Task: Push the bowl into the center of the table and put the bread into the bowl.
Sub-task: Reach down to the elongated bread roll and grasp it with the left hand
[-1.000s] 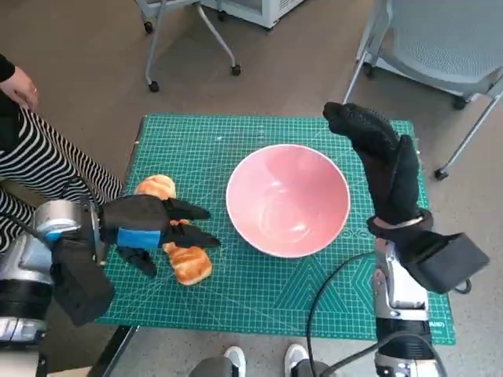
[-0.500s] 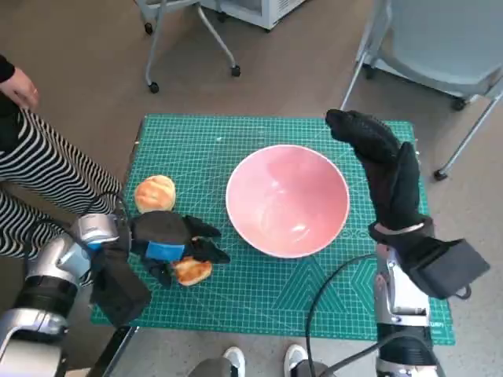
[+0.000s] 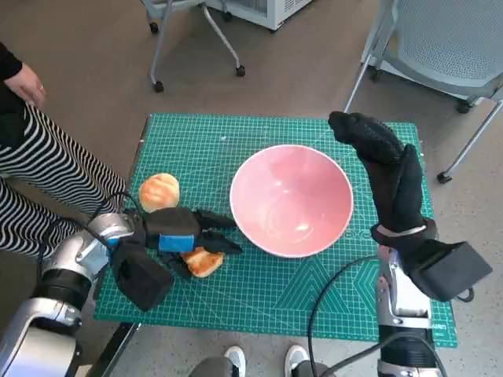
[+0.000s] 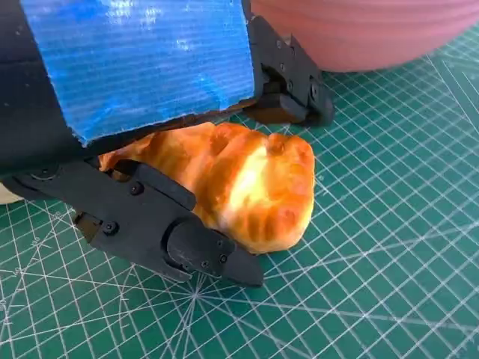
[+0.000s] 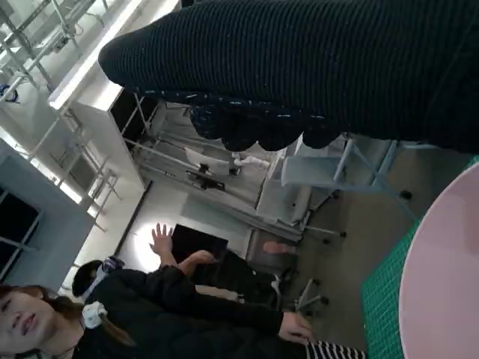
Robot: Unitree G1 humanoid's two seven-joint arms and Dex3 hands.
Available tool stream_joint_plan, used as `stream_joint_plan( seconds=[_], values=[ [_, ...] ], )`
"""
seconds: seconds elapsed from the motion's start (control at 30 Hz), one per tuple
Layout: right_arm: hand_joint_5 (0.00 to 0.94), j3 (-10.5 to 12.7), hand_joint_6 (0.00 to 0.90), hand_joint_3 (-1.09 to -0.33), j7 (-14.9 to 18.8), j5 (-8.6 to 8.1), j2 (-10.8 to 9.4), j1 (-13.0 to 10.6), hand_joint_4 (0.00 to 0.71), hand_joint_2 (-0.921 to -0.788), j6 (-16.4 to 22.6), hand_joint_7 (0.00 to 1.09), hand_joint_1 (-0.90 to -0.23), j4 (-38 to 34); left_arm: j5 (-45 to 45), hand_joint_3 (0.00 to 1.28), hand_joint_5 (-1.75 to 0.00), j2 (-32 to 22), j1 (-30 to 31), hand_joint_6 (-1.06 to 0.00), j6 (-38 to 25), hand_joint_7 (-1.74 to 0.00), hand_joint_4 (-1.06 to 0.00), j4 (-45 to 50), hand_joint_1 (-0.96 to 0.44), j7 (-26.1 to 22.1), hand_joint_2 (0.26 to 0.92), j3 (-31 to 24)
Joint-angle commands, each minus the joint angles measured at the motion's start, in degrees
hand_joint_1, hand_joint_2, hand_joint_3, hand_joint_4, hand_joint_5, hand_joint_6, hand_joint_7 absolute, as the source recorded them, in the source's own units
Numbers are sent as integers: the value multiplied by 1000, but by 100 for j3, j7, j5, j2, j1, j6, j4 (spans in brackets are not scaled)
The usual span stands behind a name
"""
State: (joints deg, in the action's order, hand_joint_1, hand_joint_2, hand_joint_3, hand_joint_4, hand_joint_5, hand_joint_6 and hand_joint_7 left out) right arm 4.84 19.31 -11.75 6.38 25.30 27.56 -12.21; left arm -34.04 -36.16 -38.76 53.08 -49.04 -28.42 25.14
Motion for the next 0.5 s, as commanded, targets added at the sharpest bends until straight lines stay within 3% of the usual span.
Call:
stream_joint_plan(
  seconds=[0.03, 0.07, 0.2, 0.27, 0.5],
  values=[
    [3, 30, -1, -754, 10, -62, 14, -155, 180, -921, -41, 625, -696, -15, -228, 143, -638, -55, 15, -605, -103, -1024, -697, -135, -118, 95, 915, 170],
    [4, 29, -1, -754, 9, -60, 14, -155, 180, -921, -41, 625, -696, -14, -213, 142, -855, -76, 4, -588, -92, -1111, -659, -134, -76, 117, 917, 173],
    [3, 30, -1, -753, 6, -54, 17, -160, 179, -921, -43, 627, -698, -9, -127, 128, -1168, -154, -21, -578, -68, -1194, -624, -73, -17, 139, 920, 161],
    [3, 30, -1, -753, 5, -54, 17, -161, 179, -921, -43, 627, -698, -9, -120, 126, -1209, -158, -25, -577, -69, -1204, -620, -75, -9, 151, 920, 177],
    [1, 31, -1, -756, 0, -42, 17, -161, 176, -921, -61, 625, -704, -12, 1133, 90, -1147, -630, 76, -605, -240, -1231, -664, 1041, 0, -737, 920, -344]
  ],
)
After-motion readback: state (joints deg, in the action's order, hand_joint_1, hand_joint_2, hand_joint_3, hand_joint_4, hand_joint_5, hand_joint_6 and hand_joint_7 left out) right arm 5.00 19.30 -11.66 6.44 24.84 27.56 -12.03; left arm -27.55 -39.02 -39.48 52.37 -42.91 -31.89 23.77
